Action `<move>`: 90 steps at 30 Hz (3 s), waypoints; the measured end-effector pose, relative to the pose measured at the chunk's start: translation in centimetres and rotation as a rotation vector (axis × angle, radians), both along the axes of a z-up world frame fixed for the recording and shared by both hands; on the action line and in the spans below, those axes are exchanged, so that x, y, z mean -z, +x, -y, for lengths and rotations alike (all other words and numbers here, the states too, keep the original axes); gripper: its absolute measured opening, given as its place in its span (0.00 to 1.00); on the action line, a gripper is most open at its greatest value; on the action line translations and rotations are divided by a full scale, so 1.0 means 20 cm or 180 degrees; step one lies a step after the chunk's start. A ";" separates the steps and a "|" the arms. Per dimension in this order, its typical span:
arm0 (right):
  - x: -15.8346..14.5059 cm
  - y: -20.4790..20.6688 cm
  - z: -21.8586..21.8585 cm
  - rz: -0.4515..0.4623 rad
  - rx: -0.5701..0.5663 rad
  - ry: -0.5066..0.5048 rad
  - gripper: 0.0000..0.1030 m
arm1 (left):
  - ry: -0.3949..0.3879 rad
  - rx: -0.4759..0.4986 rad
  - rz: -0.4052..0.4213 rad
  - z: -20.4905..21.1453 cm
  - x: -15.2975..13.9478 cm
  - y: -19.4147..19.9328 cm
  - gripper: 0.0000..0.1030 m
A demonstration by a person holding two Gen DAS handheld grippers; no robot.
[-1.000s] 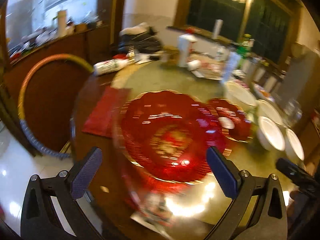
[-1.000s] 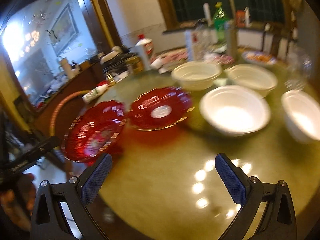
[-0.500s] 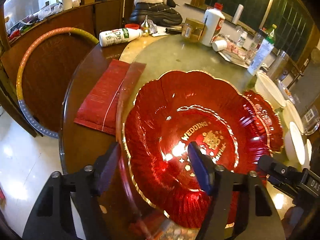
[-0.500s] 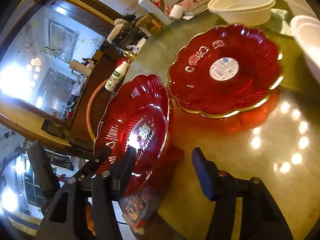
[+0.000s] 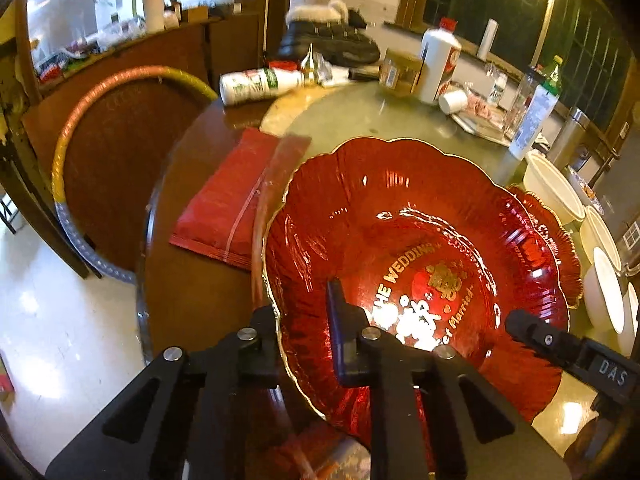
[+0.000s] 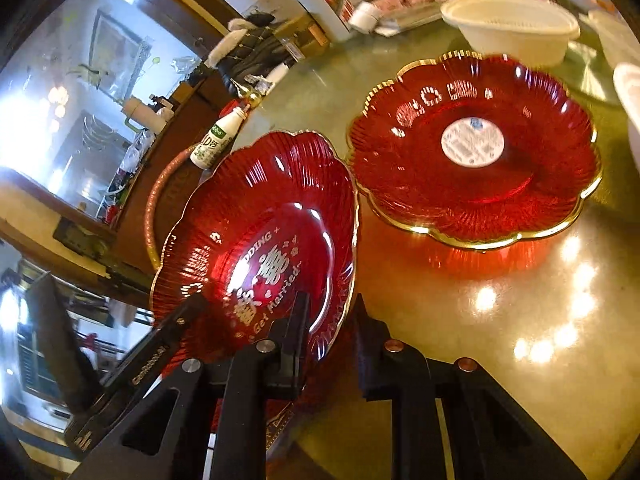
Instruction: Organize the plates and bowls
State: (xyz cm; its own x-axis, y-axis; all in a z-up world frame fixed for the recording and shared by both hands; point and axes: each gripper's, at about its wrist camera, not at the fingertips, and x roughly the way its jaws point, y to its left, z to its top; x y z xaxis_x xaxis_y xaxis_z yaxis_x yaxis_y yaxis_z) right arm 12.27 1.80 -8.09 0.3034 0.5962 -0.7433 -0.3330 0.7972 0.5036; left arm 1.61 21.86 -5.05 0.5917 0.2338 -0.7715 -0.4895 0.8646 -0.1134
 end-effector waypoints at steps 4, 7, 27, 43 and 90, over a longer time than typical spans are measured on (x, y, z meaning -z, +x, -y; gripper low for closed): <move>-0.09 -0.04 0.00 0.0191 -0.0058 0.0036 0.17 | 0.0031 -0.0046 0.0155 0.00 -0.10 -0.08 0.14; -0.15 -0.06 -0.01 0.0296 -0.0106 0.0052 0.16 | 0.0038 -0.0089 0.0235 -0.02 -0.14 -0.12 0.14; -0.04 -0.09 -0.06 0.0189 -0.0111 -0.0129 0.17 | -0.0130 -0.0041 0.0025 -0.04 0.01 -0.11 0.14; 0.02 -0.08 -0.05 -0.0002 -0.0052 -0.0194 0.21 | -0.0325 -0.0004 -0.0112 -0.03 0.09 -0.07 0.17; 0.05 0.41 0.68 -0.0390 0.0895 0.0585 0.59 | -0.0585 0.1541 -0.0938 0.59 -0.08 1.07 0.73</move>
